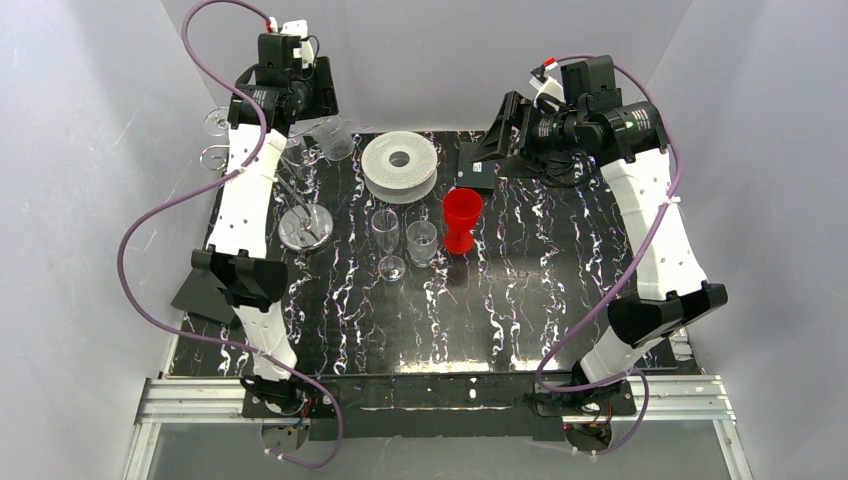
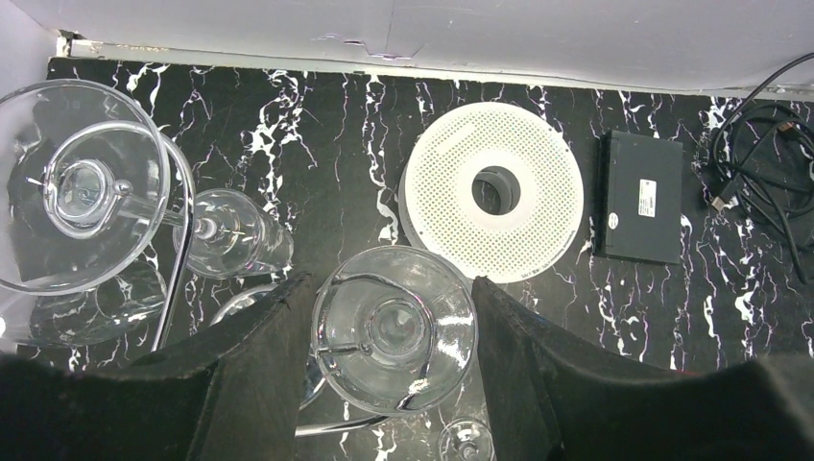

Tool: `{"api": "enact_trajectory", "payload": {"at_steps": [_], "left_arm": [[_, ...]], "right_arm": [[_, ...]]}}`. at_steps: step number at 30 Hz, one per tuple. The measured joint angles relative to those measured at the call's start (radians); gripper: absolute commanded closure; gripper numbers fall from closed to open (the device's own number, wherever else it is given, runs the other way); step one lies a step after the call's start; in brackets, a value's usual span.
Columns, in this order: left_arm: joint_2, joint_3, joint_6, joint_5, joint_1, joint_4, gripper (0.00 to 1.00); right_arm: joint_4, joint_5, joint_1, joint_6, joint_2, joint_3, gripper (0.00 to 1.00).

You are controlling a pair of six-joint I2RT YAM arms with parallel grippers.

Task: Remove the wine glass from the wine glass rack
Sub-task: Pick up the wine glass from the wine rack.

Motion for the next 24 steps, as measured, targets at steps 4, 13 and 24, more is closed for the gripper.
{"api": "enact_trajectory", "payload": {"at_steps": [4,13,24], "left_arm": [[-0.006,0.000,0.007,0.009,0.000,-0.003,0.84],[-0.021,-0.001,0.016,0.025,0.002,-0.011,0.84],[-0.041,-0.014,0.028,0.032,0.002,-0.024,0.84]], "right_arm": [[0.000,-0.001,0.000,0.000,0.000,0.000,0.17],[0.000,-0.008,0.000,0.001,0.000,0.000,0.17],[0.000,-0.013,0.000,0.001,0.000,-0.001,0.17]]}}
